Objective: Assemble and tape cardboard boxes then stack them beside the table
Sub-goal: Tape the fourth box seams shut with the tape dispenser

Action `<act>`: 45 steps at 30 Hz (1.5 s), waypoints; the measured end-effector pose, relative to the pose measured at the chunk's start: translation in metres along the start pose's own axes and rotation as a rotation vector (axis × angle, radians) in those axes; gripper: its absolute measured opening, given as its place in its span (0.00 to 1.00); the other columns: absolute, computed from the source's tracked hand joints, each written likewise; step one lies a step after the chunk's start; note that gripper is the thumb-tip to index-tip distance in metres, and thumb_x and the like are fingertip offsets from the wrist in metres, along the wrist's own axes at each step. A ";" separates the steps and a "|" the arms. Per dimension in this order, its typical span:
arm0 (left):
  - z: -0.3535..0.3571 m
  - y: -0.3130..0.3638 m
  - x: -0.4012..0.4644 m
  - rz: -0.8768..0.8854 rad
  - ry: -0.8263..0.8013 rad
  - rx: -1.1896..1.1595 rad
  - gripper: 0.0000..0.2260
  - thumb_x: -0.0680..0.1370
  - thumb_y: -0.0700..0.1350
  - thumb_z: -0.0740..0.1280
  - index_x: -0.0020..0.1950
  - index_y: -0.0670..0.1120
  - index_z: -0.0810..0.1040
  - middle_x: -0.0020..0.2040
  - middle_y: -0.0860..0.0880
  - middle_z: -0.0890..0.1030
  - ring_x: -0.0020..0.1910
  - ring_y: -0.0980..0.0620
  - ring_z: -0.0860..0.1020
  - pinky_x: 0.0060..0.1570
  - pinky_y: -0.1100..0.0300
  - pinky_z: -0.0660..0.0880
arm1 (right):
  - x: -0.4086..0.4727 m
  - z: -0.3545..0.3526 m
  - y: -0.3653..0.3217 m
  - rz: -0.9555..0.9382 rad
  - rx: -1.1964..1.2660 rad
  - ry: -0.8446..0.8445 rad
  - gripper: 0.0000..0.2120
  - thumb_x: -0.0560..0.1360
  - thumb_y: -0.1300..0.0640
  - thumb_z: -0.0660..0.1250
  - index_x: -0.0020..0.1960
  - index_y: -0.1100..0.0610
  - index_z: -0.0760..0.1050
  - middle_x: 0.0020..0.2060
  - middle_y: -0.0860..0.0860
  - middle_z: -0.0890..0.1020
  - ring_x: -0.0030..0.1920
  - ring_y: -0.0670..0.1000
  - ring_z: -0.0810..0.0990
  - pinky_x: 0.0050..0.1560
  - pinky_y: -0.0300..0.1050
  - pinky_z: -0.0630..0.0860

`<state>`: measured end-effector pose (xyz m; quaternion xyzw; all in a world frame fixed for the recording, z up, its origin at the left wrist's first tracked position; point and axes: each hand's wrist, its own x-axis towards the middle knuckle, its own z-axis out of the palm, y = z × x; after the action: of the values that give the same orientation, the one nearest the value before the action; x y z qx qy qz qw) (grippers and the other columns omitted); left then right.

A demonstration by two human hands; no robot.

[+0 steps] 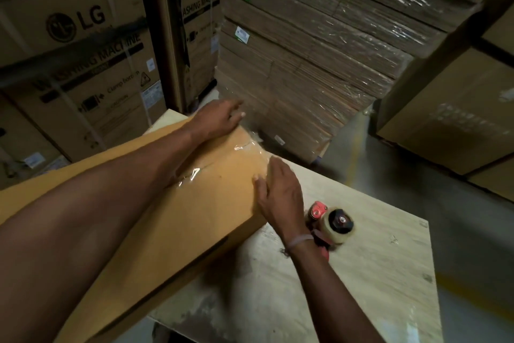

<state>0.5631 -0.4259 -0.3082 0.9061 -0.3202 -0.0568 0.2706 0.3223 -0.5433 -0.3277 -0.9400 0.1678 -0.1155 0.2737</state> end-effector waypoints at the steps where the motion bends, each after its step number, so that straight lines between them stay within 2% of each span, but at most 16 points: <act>1: -0.002 -0.010 0.002 0.017 -0.007 0.041 0.20 0.84 0.56 0.62 0.74 0.49 0.75 0.67 0.43 0.81 0.65 0.42 0.79 0.63 0.48 0.76 | 0.001 0.005 -0.002 0.038 -0.028 0.016 0.28 0.82 0.45 0.61 0.76 0.60 0.70 0.71 0.57 0.76 0.70 0.58 0.74 0.72 0.52 0.70; 4: -0.005 -0.023 0.003 0.040 -0.013 0.051 0.18 0.84 0.55 0.63 0.69 0.47 0.78 0.63 0.42 0.82 0.61 0.41 0.80 0.59 0.45 0.78 | 0.011 0.007 0.001 0.072 -0.091 0.012 0.24 0.84 0.43 0.58 0.72 0.57 0.73 0.62 0.55 0.80 0.61 0.57 0.78 0.59 0.51 0.74; 8: -0.010 -0.027 0.005 0.048 0.000 0.014 0.18 0.84 0.54 0.64 0.70 0.48 0.79 0.65 0.43 0.82 0.64 0.41 0.79 0.62 0.44 0.77 | 0.041 -0.017 0.007 0.207 -0.133 -0.302 0.26 0.83 0.33 0.56 0.52 0.54 0.77 0.48 0.55 0.83 0.46 0.54 0.79 0.42 0.47 0.71; 10: -0.017 -0.030 0.008 0.075 -0.016 -0.004 0.17 0.84 0.52 0.64 0.68 0.46 0.81 0.65 0.43 0.83 0.64 0.43 0.80 0.63 0.45 0.76 | 0.059 -0.025 0.006 0.250 -0.161 -0.424 0.29 0.81 0.30 0.56 0.49 0.55 0.78 0.49 0.56 0.84 0.48 0.56 0.81 0.46 0.48 0.76; 11: -0.020 -0.032 0.009 0.089 -0.031 -0.017 0.16 0.84 0.52 0.64 0.68 0.46 0.81 0.64 0.44 0.83 0.63 0.44 0.80 0.63 0.45 0.76 | 0.066 -0.027 0.002 0.231 -0.176 -0.389 0.29 0.80 0.31 0.59 0.57 0.56 0.79 0.57 0.58 0.83 0.56 0.59 0.81 0.56 0.52 0.78; 13: -0.024 -0.032 0.012 0.100 -0.071 -0.028 0.16 0.84 0.51 0.64 0.67 0.46 0.82 0.64 0.46 0.83 0.63 0.46 0.80 0.64 0.48 0.76 | 0.079 -0.023 -0.016 0.124 -0.119 -0.230 0.31 0.81 0.41 0.68 0.77 0.56 0.69 0.75 0.57 0.73 0.73 0.59 0.72 0.73 0.53 0.69; 15: -0.027 -0.034 0.012 0.097 -0.092 -0.045 0.15 0.84 0.51 0.65 0.68 0.46 0.82 0.65 0.46 0.83 0.63 0.47 0.80 0.64 0.51 0.76 | 0.091 -0.011 -0.039 -0.018 -0.019 -0.203 0.31 0.81 0.51 0.69 0.81 0.56 0.64 0.78 0.56 0.70 0.77 0.57 0.68 0.75 0.49 0.64; 21: -0.020 -0.047 0.018 0.098 -0.083 -0.105 0.14 0.84 0.53 0.66 0.65 0.49 0.83 0.60 0.48 0.84 0.58 0.50 0.81 0.52 0.60 0.69 | 0.102 0.025 -0.054 0.074 -0.009 -0.155 0.22 0.81 0.44 0.66 0.70 0.55 0.76 0.61 0.55 0.83 0.61 0.57 0.80 0.60 0.52 0.77; 25: -0.022 -0.056 0.026 0.084 -0.181 -0.089 0.16 0.84 0.58 0.63 0.64 0.51 0.81 0.58 0.48 0.84 0.55 0.50 0.81 0.55 0.52 0.77 | 0.107 0.026 -0.050 0.122 0.045 -0.210 0.27 0.76 0.33 0.63 0.57 0.55 0.81 0.48 0.53 0.85 0.48 0.54 0.83 0.53 0.55 0.81; 28: -0.020 -0.060 0.034 0.039 -0.252 -0.076 0.20 0.86 0.60 0.58 0.65 0.50 0.82 0.59 0.46 0.83 0.52 0.52 0.78 0.51 0.56 0.72 | 0.118 0.023 -0.049 0.208 0.082 -0.320 0.31 0.76 0.27 0.63 0.46 0.55 0.81 0.41 0.52 0.84 0.43 0.53 0.82 0.48 0.51 0.79; 31: -0.016 -0.064 0.036 -0.037 -0.303 -0.165 0.29 0.84 0.67 0.50 0.62 0.50 0.83 0.62 0.43 0.82 0.59 0.46 0.79 0.57 0.54 0.71 | 0.131 0.015 -0.051 0.354 0.282 -0.405 0.38 0.75 0.22 0.59 0.58 0.55 0.84 0.53 0.52 0.84 0.56 0.54 0.81 0.60 0.54 0.75; 34: -0.010 -0.077 0.043 -0.150 -0.330 -0.286 0.40 0.80 0.74 0.46 0.71 0.46 0.79 0.72 0.42 0.77 0.71 0.43 0.74 0.72 0.47 0.68 | 0.149 0.020 -0.073 0.274 0.407 -0.284 0.36 0.76 0.26 0.56 0.64 0.52 0.84 0.60 0.51 0.85 0.62 0.51 0.81 0.70 0.55 0.73; 37: 0.018 -0.114 0.070 -0.197 -0.399 -0.339 0.53 0.68 0.86 0.44 0.75 0.50 0.76 0.74 0.44 0.76 0.73 0.44 0.73 0.75 0.42 0.66 | 0.165 0.035 -0.090 0.248 0.464 -0.283 0.42 0.72 0.25 0.52 0.64 0.54 0.84 0.64 0.56 0.84 0.67 0.54 0.80 0.73 0.55 0.71; 41: 0.009 -0.101 0.066 -0.236 -0.453 -0.285 0.50 0.71 0.82 0.43 0.73 0.49 0.77 0.72 0.42 0.78 0.71 0.42 0.75 0.74 0.40 0.67 | 0.171 0.040 -0.079 0.273 0.489 -0.333 0.35 0.82 0.30 0.49 0.69 0.53 0.81 0.68 0.54 0.81 0.71 0.53 0.76 0.78 0.55 0.64; 42: 0.002 -0.093 0.060 -0.242 -0.452 -0.274 0.46 0.75 0.79 0.44 0.74 0.48 0.77 0.72 0.41 0.77 0.71 0.42 0.75 0.74 0.41 0.66 | 0.172 0.038 -0.076 0.285 0.460 -0.388 0.37 0.82 0.29 0.48 0.70 0.53 0.80 0.70 0.54 0.80 0.72 0.53 0.75 0.78 0.57 0.63; 45: -0.004 -0.079 0.054 -0.252 -0.425 -0.278 0.39 0.82 0.72 0.45 0.75 0.45 0.75 0.74 0.41 0.75 0.72 0.40 0.74 0.74 0.42 0.66 | 0.169 0.035 -0.052 0.352 0.383 -0.526 0.54 0.68 0.14 0.47 0.77 0.51 0.72 0.76 0.55 0.73 0.75 0.55 0.71 0.79 0.60 0.61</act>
<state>0.6507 -0.4059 -0.3424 0.8607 -0.2435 -0.3222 0.3100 0.5017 -0.5493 -0.3061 -0.8260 0.2264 0.1494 0.4942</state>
